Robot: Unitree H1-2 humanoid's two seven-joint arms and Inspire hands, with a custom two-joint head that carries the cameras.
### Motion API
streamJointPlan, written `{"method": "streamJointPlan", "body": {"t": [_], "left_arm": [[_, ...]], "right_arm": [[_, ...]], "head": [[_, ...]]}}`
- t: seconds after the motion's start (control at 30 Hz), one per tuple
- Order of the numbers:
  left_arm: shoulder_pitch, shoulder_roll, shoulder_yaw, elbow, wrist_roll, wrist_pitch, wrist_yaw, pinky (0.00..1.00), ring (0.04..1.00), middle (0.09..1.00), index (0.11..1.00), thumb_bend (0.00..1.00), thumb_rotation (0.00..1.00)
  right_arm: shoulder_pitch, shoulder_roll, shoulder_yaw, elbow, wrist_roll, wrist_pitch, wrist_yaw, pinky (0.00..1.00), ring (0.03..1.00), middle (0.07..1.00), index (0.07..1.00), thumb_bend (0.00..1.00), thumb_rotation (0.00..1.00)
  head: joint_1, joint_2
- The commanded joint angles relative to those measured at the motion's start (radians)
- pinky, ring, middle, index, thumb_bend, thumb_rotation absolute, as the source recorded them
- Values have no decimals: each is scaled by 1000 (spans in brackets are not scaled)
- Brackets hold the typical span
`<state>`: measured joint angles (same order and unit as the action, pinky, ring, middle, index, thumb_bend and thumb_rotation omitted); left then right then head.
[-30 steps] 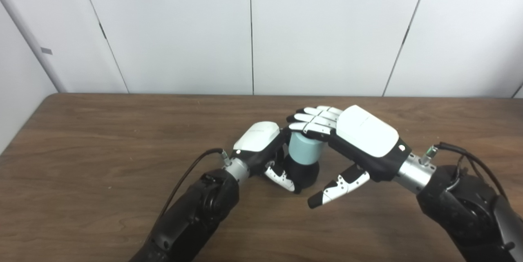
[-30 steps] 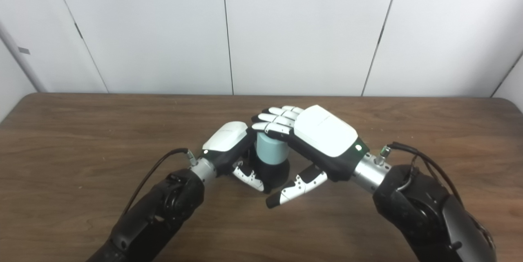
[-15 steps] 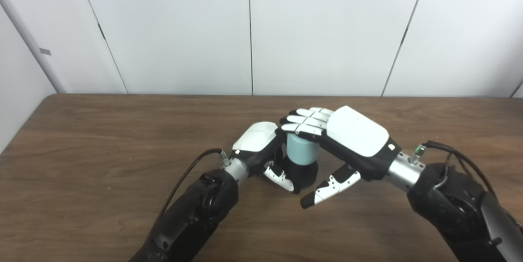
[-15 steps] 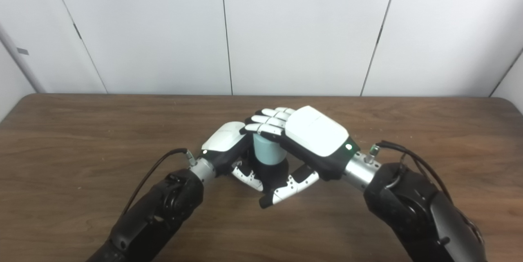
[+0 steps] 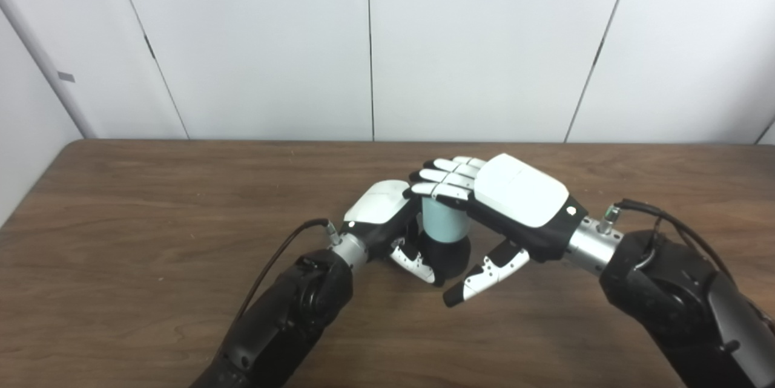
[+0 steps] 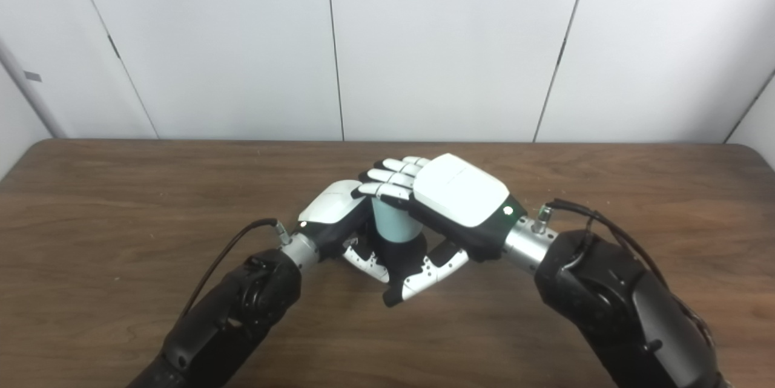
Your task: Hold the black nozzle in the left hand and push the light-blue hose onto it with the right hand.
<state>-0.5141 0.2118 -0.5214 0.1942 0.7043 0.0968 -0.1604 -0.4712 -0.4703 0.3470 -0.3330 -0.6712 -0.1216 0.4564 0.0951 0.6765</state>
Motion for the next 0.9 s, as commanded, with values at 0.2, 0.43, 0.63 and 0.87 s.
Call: {"method": "streamJointPlan", "body": {"t": [0.2,0.43,0.63,0.87], "left_arm": [[32,33,-14,54,40,26,-33,343,379,488,468,527,0],[28,33,-15,59,40,19,-31,345,381,456,480,528,0],[26,32,-12,66,37,13,-29,349,385,461,480,528,0],[24,35,-8,67,36,21,-40,360,394,473,476,528,0]], "right_arm": [[-16,92,-147,-28,-2,61,-109,797,881,915,902,602,568],[-3,156,-237,-47,-22,129,-176,670,852,925,976,596,442],[16,154,-278,-40,34,144,-190,674,847,891,962,648,434],[61,109,-292,-53,150,238,-86,689,850,914,973,714,339]], "head": [[-8,-4],[-9,-6],[-8,-6],[-6,-7]]}}
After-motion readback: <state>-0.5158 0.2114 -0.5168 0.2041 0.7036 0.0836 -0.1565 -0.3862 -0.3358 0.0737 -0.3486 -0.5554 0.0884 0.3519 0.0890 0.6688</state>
